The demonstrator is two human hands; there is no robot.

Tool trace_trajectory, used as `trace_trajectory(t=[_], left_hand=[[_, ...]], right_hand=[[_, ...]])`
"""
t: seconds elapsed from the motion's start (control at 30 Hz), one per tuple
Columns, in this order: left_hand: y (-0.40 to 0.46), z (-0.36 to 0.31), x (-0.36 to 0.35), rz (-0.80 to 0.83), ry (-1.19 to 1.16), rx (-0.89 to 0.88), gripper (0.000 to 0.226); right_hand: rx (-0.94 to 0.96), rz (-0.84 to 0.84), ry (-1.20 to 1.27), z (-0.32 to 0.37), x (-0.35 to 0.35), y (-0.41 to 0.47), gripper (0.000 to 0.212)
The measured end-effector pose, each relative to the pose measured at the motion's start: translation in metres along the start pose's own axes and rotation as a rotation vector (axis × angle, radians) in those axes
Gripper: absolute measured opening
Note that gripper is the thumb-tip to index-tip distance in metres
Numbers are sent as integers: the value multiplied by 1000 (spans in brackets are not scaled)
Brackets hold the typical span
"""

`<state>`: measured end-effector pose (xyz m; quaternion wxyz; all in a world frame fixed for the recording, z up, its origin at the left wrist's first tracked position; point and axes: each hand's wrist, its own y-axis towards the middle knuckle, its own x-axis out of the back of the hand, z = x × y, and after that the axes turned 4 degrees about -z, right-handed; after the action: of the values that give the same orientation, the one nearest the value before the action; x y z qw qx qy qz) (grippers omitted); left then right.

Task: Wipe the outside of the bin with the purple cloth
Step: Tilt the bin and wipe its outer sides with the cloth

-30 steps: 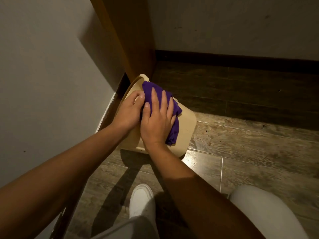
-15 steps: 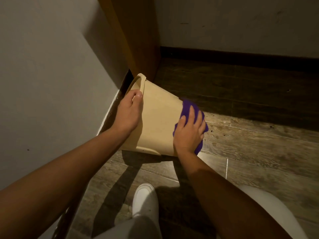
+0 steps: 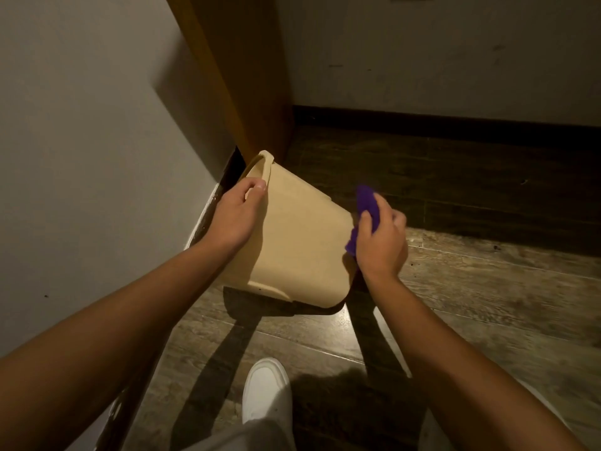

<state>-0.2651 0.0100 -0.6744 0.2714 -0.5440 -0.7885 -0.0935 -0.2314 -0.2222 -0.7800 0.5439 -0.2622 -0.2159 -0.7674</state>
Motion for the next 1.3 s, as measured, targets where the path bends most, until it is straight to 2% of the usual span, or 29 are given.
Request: trace_trajectory(t=[0.1,0.17,0.23,0.33,0.43,0.53,0.77,0.9,1.03,1.13,1.2,1.23,1.3], left_hand=[[0,-1,0,28,10,29,38],[-2,-3,0,45,9,45,32],[-3,-6,-1,53,9,28,23],[-4,-11,-4,54,-3,-12,24],[-2,-11,-4,53,-75,22,34],[9,-8,-1,25,-147,124,33],[20,-8,1,-102,-67,193,45],[25,-10,5,-124,-30,254,44],[24,-12,2,-162,-106,292,45],[20,-19,1,-158,-133,280,45],[11,-27,5,-58,-272,353,50],[2,-29,8,55,-350,416,57],[-18,-23,12,306,-264,418,66]], right_hand=[[137,33,144,45,1,-4,44],[193,94,192,65,-1,-15,43],[273,128,196,81,-5,-28,42],[366,120,146,99,-15,-48,42],[336,152,132,101,-23,-80,46],[354,182,111,94,-28,-115,48],[425,281,85,60,-30,-158,52],[291,348,117,27,-26,-163,47],[-93,316,164,-4,-23,-162,35],[-241,280,231,-6,-22,-157,28],[-290,260,308,3,-21,-154,27],[-304,246,349,9,-20,-152,28],[-310,212,435,23,-19,-144,33]])
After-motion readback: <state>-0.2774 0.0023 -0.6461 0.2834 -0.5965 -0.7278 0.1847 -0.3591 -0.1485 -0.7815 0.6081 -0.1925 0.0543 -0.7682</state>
